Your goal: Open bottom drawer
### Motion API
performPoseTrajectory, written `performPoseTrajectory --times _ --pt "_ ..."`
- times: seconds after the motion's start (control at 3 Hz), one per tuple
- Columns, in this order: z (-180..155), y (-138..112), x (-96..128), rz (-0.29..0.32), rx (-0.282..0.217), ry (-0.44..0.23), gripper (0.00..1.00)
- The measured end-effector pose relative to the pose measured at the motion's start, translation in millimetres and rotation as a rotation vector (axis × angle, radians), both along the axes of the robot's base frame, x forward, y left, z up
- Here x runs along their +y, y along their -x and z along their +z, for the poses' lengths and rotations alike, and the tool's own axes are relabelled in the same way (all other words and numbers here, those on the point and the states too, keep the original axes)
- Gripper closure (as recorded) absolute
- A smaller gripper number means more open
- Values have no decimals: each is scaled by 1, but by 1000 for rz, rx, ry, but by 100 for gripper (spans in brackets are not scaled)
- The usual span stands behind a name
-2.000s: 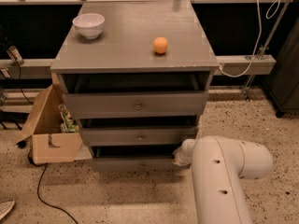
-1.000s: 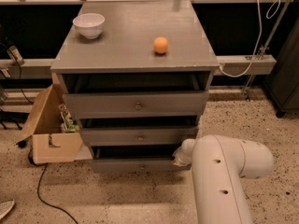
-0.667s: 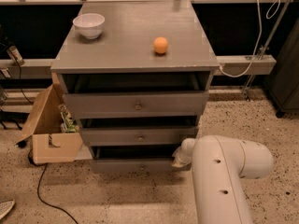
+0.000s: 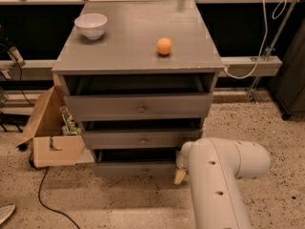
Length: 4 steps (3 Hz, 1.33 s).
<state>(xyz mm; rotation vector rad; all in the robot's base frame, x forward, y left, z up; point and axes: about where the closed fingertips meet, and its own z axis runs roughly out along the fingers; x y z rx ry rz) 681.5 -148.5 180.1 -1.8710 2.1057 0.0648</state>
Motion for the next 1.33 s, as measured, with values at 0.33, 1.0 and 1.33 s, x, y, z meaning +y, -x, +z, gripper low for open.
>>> performPoseTrajectory --times 0.33,1.0,1.33 --pt "-24 6 -1 -1 63 23 0" --pt "-26 30 10 52 133 2 38" --pt "-16 60 17 86 169 -39 61"
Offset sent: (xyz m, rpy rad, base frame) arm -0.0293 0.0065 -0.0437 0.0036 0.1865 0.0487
